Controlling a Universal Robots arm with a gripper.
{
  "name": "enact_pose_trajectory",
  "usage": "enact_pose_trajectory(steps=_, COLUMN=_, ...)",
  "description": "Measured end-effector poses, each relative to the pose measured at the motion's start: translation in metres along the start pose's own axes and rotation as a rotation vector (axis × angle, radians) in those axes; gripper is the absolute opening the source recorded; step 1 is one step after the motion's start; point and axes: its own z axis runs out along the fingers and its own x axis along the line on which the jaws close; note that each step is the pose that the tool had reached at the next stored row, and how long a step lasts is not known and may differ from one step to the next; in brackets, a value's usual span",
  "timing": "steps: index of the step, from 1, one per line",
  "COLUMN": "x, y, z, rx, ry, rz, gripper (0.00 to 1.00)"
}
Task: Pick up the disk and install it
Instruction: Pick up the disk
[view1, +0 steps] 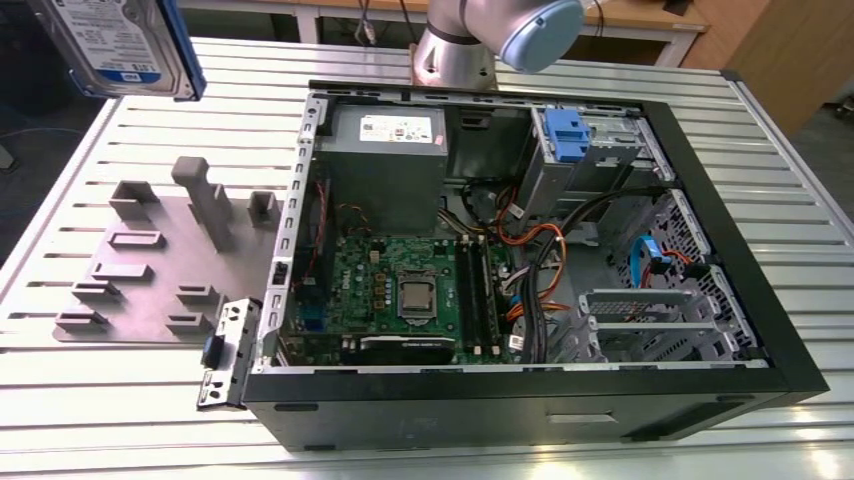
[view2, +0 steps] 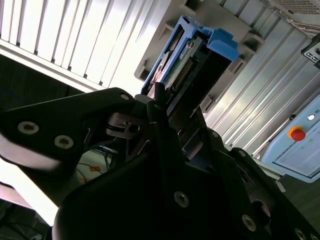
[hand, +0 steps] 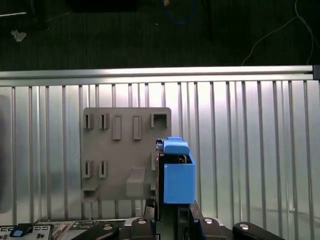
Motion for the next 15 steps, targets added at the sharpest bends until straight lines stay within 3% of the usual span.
enact_pose_trajectory(steps=15, x=-0.0013, y=-0.0284, z=-0.0004, rx=0.0000, ry=0.0000, rz=0.000, gripper=0.35)
